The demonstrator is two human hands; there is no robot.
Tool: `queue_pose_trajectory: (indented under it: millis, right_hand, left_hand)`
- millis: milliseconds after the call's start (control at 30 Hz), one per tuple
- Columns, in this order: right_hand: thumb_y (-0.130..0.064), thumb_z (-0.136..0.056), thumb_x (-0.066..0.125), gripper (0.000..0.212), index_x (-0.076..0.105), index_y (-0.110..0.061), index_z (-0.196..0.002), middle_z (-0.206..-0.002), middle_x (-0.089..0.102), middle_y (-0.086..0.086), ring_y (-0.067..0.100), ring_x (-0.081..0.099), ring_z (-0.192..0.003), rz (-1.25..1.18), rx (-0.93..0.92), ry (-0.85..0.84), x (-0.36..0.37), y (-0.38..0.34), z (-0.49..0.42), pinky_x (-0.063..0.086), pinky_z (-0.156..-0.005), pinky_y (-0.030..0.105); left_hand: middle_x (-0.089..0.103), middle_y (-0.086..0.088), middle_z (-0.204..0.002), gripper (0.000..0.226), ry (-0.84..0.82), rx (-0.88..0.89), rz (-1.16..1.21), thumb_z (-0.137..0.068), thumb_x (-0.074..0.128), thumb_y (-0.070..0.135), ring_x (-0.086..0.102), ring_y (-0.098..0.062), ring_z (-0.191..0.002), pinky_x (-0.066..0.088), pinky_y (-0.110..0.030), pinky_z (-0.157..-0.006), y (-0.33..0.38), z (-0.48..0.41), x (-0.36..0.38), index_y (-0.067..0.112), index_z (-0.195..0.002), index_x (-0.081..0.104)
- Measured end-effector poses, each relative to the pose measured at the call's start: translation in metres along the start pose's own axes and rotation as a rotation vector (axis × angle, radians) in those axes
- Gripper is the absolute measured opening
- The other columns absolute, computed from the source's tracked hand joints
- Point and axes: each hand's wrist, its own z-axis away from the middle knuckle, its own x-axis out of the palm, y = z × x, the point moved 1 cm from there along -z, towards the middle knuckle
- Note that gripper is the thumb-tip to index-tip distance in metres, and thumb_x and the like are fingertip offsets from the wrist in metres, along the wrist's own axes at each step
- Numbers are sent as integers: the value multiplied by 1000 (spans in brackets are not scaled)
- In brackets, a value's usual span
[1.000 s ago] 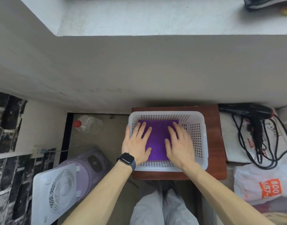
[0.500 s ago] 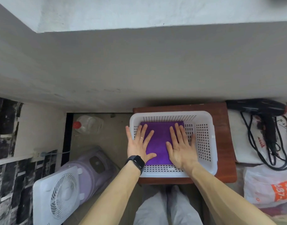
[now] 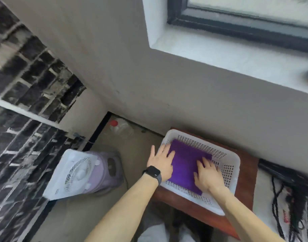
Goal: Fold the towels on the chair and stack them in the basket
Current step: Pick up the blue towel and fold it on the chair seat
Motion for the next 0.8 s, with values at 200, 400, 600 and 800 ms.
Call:
queue_pose_trajectory:
  millis: [200, 400, 600, 800]
  right_hand:
    - [-36, -98, 40, 43, 48, -36, -140, -134, 57, 1, 26, 55, -125, 222, -413, -59, -76, -75, 55, 48, -98, 38]
    - [-29, -98, 48, 33, 63, -32, -127, -116, 67, 0, 29, 61, -110, 246, -1031, 169, -110, -246, 169, 46, -94, 35]
    - [-29, -99, 50, 30, 66, -26, -124, -126, 65, -4, 27, 57, -116, 210, -1550, 101, -70, -391, 309, 37, -95, 29]
    - [-27, -99, 57, 25, 69, -25, -121, -123, 66, -8, 14, 60, -111, 151, -1869, -45, -1, -475, 459, 40, -101, 31]
  left_hand:
    - [22, 2, -161, 63, 252, -450, 546, -93, 46, 43, 23, -22, -146, 16, -45, -119, -34, 122, -5, 36, -152, 24]
    - [40, -2, -151, 57, 513, -910, 817, -97, 49, 35, 37, -25, -137, 31, -32, -109, -85, 307, 22, 26, -150, 33]
    - [50, -2, -142, 54, 776, -1389, 854, -95, 52, 36, 46, -24, -130, 35, -33, -107, -82, 505, 60, 29, -147, 39]
    - [55, 2, -138, 50, 1003, -1713, 732, -92, 57, 34, 50, -19, -127, 37, -29, -105, -55, 685, 97, 29, -141, 48]
